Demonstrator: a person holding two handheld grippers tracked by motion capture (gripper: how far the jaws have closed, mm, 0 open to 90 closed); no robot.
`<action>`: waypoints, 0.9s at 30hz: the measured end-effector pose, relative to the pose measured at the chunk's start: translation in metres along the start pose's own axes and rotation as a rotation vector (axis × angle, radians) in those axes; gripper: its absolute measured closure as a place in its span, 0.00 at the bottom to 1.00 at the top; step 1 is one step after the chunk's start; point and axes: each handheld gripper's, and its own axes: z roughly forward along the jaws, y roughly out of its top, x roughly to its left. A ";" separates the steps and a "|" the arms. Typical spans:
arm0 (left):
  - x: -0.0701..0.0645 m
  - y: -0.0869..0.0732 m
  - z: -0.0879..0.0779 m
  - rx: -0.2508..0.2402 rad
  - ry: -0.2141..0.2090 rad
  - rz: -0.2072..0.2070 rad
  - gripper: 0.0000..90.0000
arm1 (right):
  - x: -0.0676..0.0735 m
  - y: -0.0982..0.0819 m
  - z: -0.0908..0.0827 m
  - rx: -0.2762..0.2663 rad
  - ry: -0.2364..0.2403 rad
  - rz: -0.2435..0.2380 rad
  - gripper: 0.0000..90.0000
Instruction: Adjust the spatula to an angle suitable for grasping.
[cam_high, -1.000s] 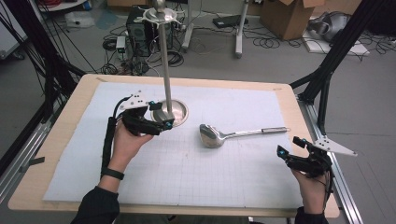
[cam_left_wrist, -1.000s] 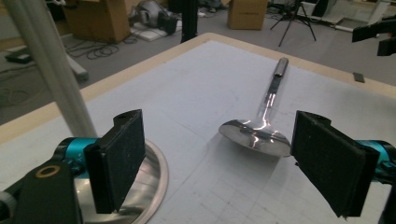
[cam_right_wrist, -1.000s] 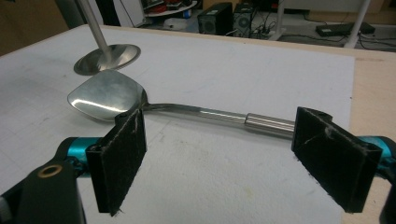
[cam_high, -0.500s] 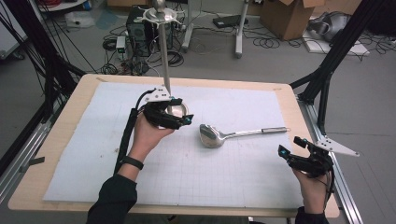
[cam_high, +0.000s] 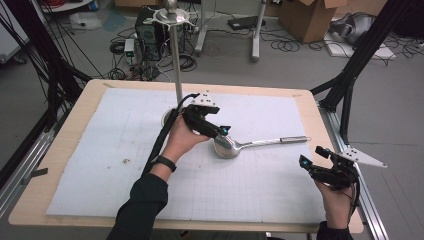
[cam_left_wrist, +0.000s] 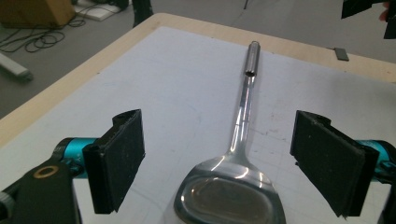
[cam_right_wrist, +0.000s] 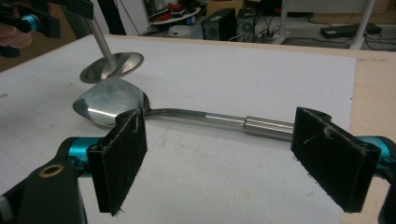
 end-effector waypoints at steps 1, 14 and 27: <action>-0.001 0.001 0.005 0.004 -0.010 0.001 0.20 | -0.001 0.000 0.000 -0.005 -0.002 -0.004 0.19; -0.009 0.013 0.065 0.090 -0.105 0.048 0.20 | -0.003 0.000 -0.002 -0.008 -0.001 0.007 0.19; -0.026 0.018 0.123 0.218 -0.162 0.105 0.25 | -0.003 -0.002 -0.002 -0.009 -0.002 0.012 0.19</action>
